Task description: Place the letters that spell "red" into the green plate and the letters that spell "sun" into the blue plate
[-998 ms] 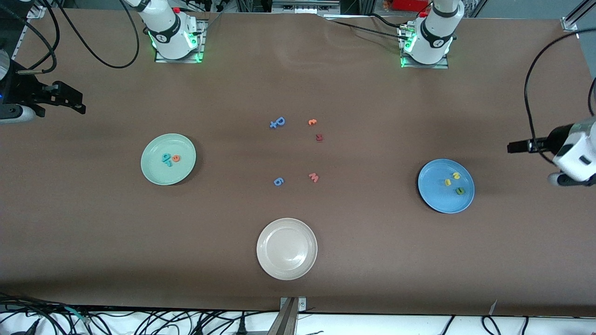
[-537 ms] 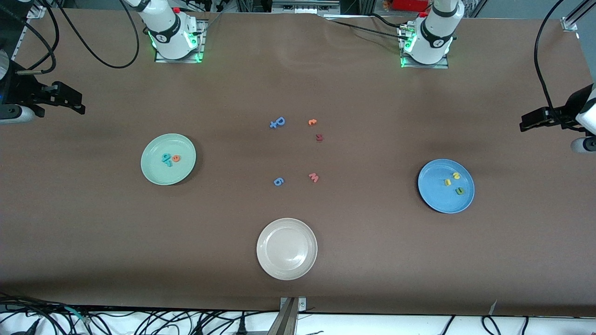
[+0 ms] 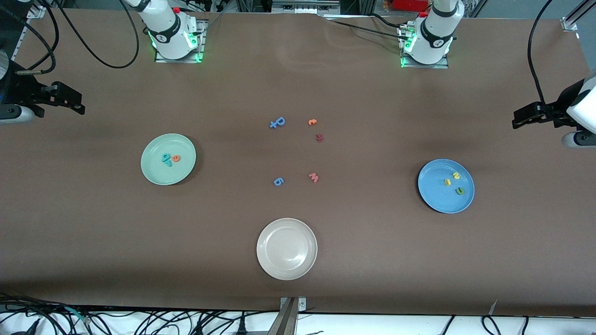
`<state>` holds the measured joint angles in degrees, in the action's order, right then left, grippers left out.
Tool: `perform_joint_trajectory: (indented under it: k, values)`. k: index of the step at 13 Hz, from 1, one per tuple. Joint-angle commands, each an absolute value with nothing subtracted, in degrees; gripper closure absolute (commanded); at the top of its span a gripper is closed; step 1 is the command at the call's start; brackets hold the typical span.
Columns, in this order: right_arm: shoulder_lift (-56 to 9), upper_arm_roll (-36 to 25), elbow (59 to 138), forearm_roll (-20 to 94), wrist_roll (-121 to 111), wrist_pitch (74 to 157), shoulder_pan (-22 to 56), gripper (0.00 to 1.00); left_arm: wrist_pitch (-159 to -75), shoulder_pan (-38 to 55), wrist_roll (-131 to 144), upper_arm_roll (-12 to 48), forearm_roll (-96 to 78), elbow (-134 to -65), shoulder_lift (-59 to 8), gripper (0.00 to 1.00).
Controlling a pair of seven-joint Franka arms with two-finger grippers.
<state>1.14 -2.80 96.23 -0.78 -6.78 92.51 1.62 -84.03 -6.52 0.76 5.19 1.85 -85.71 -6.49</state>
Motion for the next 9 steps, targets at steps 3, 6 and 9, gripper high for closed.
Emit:
perform_joint_trajectory:
  k: [3,6,9]
  values:
    - [0.6,-2.9,95.0,-0.7,-7.3,92.3,1.6,0.00,-84.7,-6.0,-0.1,4.2,0.1,-87.4,-5.2,0.00]
    - [0.6,-2.9,95.0,-0.7,-7.2,92.4,1.6,0.00,-85.7,-5.9,-0.1,4.2,0.3,-87.5,-5.6,0.00]
    - [0.6,-2.9,95.0,-0.7,-7.3,92.3,1.5,0.00,-85.7,-5.9,-0.1,4.2,0.4,-87.6,-5.6,0.00]
